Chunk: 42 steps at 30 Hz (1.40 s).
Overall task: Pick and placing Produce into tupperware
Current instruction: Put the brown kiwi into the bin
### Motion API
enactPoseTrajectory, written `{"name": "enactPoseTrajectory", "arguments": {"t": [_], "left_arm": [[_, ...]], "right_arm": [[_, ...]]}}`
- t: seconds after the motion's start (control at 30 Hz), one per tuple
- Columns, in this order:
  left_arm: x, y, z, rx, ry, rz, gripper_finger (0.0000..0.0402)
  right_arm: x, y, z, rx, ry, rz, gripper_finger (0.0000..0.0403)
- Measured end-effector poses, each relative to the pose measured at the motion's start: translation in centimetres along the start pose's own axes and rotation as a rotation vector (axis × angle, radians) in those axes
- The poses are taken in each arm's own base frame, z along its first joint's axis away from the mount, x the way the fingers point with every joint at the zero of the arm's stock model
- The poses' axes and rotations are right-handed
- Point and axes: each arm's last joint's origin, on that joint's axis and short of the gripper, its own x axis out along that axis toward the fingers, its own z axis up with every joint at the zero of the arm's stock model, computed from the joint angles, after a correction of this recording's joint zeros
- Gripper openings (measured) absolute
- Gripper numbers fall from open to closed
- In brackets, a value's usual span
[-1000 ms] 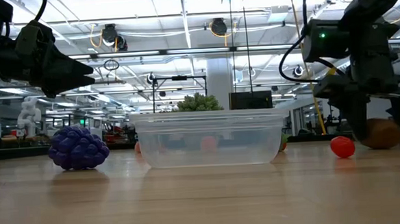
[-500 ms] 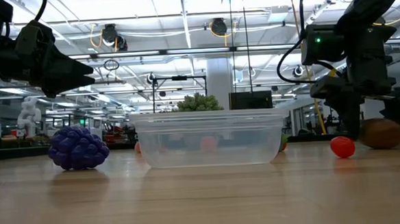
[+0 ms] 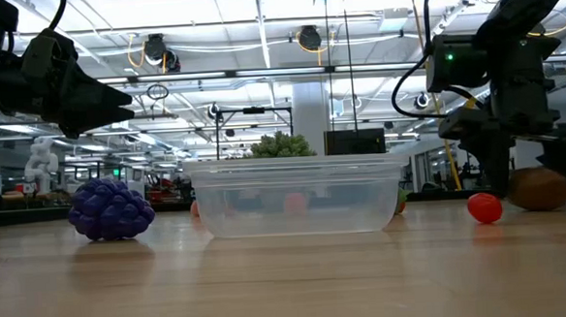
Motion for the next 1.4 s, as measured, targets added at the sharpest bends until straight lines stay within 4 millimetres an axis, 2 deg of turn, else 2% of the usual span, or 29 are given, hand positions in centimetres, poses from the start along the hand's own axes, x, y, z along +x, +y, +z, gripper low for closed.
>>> {"name": "enactPoseTrajectory", "arguments": {"t": [0.3,0.77,1.4], "left_arm": [[0.0,0.0,0.0,0.000,0.000,0.000,0.0230],[0.0,0.0,0.0,0.000,0.000,0.000,0.0230],[0.0,0.0,0.0,0.000,0.000,0.000,0.0230]], "right_arm": [[0.0,0.3,0.1,-0.018,-0.007,0.030,0.0245],[0.0,0.4,0.1,-0.029,-0.009,0.039,0.0244],[-0.6,3.5,0.3,-0.150,-0.006,0.366,0.0244]]}}
